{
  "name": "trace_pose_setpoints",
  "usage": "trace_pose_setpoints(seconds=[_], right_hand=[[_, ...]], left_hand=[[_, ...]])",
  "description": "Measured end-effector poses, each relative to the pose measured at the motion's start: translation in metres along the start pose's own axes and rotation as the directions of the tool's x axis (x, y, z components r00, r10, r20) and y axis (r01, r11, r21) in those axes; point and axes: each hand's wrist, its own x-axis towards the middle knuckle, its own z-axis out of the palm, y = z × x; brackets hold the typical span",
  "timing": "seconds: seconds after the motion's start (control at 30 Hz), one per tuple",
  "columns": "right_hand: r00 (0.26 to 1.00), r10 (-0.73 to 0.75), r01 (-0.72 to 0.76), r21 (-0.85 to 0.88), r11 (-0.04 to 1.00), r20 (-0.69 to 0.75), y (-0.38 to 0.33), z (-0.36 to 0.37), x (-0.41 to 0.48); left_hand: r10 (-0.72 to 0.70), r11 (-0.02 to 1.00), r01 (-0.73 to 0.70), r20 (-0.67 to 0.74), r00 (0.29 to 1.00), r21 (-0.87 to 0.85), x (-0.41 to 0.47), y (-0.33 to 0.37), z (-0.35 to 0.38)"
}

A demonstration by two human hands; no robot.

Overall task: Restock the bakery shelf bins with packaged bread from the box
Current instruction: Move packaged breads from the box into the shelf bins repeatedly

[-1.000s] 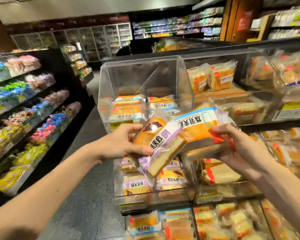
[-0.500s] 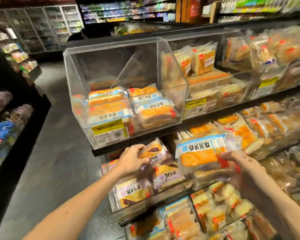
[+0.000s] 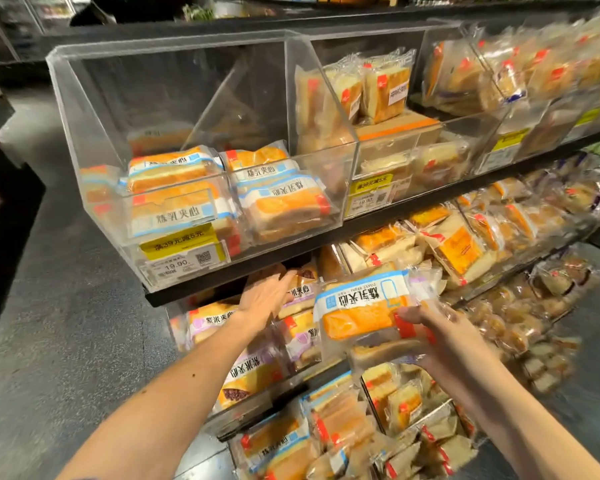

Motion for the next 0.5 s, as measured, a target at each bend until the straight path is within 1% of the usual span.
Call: trace_pose_setpoints(seconds=[0.07, 0.1, 0.17, 0.2, 0.27, 0.37, 0.43, 0.5], right_hand=[[1.0, 0.015, -0.015, 0.007, 1.0, -0.016, 0.003, -0.002, 0.004], [0.999, 0.025, -0.025, 0.007, 1.0, -0.031, 0.002, -0.002, 0.005], [0.998, 0.04, -0.039, 0.023, 0.999, -0.049, 0.002, -0.002, 0.007], [0.998, 0.045, -0.044, 0.035, 0.998, -0.048, 0.003, -0.003, 0.009], [0.997, 0.054, -0.053, 0.033, 0.998, -0.049, 0.002, -0.005, 0.01], [0.997, 0.059, -0.058, 0.015, 0.998, -0.043, -0.001, -0.006, 0.013], [0.996, 0.066, -0.066, 0.011, 0.998, -0.062, -0.004, -0.004, 0.016], [0.996, 0.078, -0.077, 0.017, 0.997, -0.045, -0.006, -0.001, 0.018]], left_hand=[[0.009, 0.995, -0.008, -0.006, 1.0, 0.096, 0.003, 0.003, 0.003], [-0.002, 0.992, 0.0, 0.015, 1.0, 0.125, 0.004, 0.004, 0.003], [-0.026, 0.988, 0.015, 0.072, 0.997, 0.152, 0.002, 0.006, 0.002], [-0.028, 0.99, 0.017, 0.08, 0.996, 0.143, -0.001, 0.007, 0.001], [0.006, 0.999, -0.008, 0.038, 0.999, 0.048, -0.014, 0.009, -0.006], [0.1, 0.971, -0.114, -0.074, 0.992, -0.21, -0.049, 0.014, -0.028], [0.091, 0.935, -0.136, -0.149, 0.985, -0.327, -0.076, 0.019, -0.047], [0.029, 0.872, -0.15, -0.256, 0.966, -0.466, -0.102, 0.025, -0.065]])
